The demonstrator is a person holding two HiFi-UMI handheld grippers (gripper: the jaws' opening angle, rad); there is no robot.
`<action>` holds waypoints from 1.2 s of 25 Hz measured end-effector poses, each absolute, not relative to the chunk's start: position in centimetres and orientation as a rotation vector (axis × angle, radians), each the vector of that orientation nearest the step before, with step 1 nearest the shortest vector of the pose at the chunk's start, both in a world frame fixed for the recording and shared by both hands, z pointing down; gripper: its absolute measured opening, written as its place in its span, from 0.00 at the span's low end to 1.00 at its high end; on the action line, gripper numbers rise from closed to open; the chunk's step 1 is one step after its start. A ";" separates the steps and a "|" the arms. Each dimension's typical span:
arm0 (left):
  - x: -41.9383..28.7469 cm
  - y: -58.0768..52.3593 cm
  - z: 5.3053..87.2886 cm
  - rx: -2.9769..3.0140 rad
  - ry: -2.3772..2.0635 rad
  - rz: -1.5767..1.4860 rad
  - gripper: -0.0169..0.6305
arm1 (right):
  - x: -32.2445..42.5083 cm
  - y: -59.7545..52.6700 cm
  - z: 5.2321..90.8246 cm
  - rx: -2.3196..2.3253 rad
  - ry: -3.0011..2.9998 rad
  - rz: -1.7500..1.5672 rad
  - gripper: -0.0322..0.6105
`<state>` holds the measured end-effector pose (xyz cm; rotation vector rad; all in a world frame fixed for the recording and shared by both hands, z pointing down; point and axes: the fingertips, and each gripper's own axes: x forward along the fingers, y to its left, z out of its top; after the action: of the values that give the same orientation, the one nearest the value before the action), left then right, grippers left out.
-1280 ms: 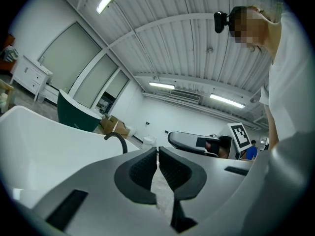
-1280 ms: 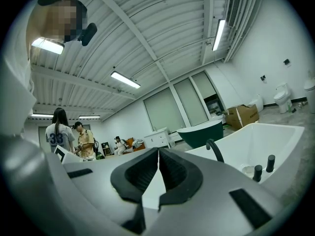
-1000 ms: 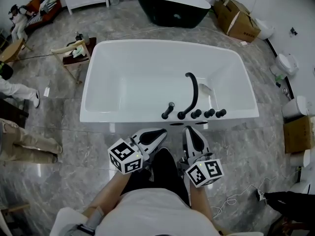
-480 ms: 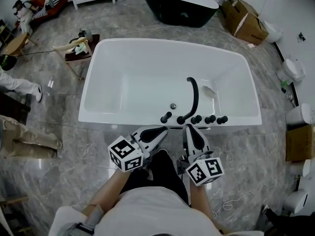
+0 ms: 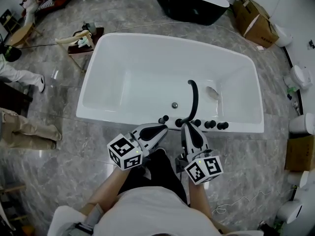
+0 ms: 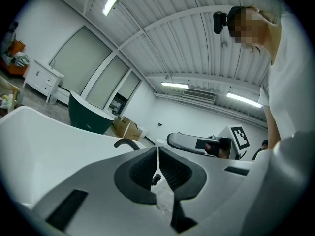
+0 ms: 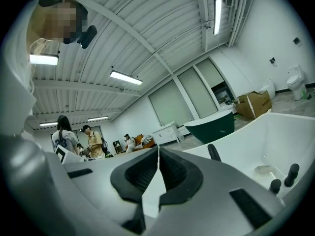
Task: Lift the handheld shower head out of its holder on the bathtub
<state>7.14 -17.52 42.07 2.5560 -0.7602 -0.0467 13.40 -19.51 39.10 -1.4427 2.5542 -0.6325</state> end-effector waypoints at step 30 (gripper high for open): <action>3.0 -22.2 45.8 2.436 -0.876 -0.052 0.06 | 8.3 -23.2 43.2 -1.384 2.795 -0.557 0.33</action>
<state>2.99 -22.21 45.82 2.4364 -0.8765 -0.0517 8.33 -23.22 43.24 -1.3841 2.7945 -0.5572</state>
